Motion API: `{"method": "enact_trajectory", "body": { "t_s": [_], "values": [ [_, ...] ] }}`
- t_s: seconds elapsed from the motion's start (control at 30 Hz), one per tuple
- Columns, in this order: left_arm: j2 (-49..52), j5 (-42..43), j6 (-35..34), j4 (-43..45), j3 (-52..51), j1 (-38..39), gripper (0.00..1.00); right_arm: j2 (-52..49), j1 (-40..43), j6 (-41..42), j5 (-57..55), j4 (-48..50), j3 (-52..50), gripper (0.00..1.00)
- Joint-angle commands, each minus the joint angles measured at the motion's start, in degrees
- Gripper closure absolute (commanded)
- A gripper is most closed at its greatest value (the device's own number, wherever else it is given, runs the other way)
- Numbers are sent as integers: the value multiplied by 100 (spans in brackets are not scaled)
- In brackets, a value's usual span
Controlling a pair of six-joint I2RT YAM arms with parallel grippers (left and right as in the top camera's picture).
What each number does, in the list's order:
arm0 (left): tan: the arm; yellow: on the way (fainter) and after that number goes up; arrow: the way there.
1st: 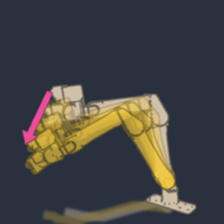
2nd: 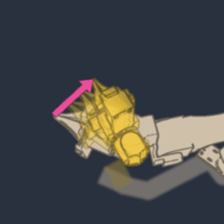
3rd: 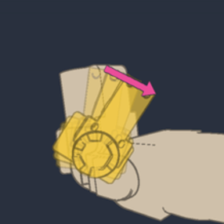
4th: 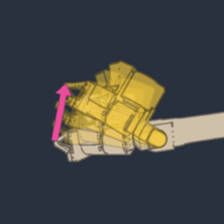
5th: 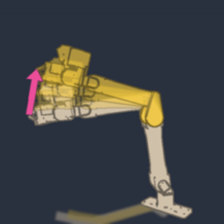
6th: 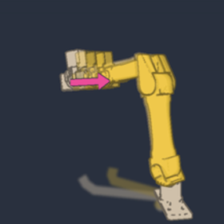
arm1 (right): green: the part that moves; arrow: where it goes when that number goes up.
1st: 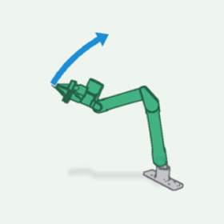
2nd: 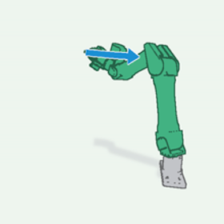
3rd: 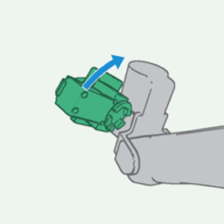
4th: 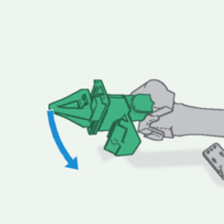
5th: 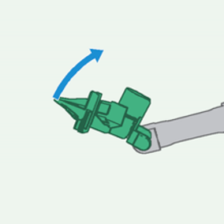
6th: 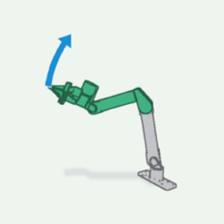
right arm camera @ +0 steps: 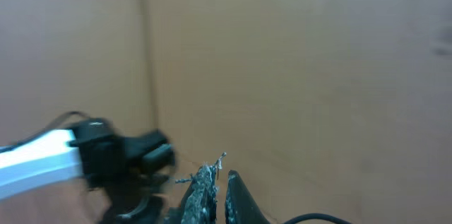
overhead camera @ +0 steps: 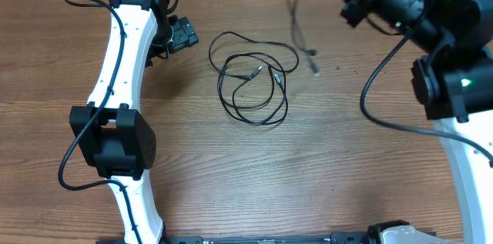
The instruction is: Untangle cables
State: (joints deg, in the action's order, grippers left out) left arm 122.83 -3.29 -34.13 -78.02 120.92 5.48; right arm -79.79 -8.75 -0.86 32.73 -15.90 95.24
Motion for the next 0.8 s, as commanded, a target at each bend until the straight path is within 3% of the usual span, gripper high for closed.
{"method": "enact_trajectory", "body": {
  "t_s": [0.0, 0.37, 0.77],
  "values": [
    [-4, -72, 92, 7, 111, -22, 0, -149, 356, 42, -511, -118, 120, 96],
    [-4, -72, 92, 7, 111, -22, 0, -511, 1478, 44, -636, -286, 120, 96],
    [-4, -72, 92, 7, 111, -22, 0, -892, 1762, 42, -662, -398, 116, 96]
  ]
}}
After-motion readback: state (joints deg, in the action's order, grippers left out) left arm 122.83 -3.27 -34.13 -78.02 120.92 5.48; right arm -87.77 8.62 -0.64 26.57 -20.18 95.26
